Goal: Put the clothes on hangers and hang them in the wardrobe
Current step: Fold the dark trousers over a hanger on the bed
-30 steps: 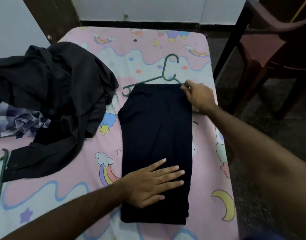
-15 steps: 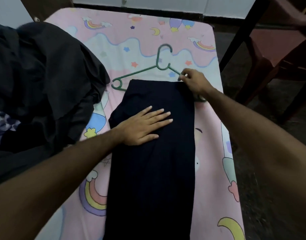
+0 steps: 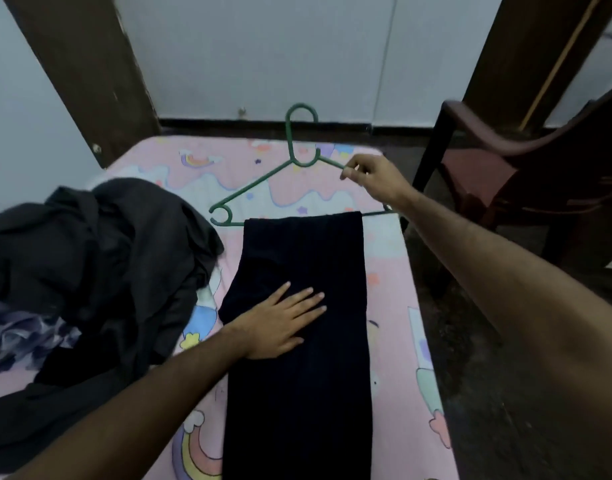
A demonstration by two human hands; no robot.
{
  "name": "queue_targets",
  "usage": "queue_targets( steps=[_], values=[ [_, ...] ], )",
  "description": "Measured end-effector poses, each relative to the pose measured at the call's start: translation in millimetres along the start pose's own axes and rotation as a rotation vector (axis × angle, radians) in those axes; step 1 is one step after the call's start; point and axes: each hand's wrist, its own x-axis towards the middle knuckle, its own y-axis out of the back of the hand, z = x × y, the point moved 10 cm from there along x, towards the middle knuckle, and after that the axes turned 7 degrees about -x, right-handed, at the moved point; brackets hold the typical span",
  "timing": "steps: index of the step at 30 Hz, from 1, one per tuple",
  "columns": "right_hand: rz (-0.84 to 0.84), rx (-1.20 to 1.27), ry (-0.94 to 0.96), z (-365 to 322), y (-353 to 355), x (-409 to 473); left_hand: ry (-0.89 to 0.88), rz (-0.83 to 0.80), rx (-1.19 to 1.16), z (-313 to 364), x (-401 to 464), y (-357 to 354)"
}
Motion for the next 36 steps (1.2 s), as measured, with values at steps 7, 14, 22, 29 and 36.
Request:
queue_targets(
  steps=[7,14,22,29,36],
  values=[
    [0.175,0.090,0.061,-96.5,171.1,-61.0,0.067,0.534,0.183,2.0,-47.0,244.6],
    [0.318,0.067,0.169,-196.5,313.6,-159.3,0.389,1.122,0.211,22.5,-139.5,503.3],
    [0.410,0.029,0.215,-230.1,395.1,-249.0,0.419,0.751,-0.315,32.7,-120.6,572.8],
    [0.469,0.040,0.145,-160.0,440.5,-264.4,0.273,0.908,-0.397,73.1,-46.5,564.5],
    [0.450,0.057,0.052,-13.0,472.3,-204.6,0.067,0.955,-0.738,44.0,125.8,532.0]
  ],
)
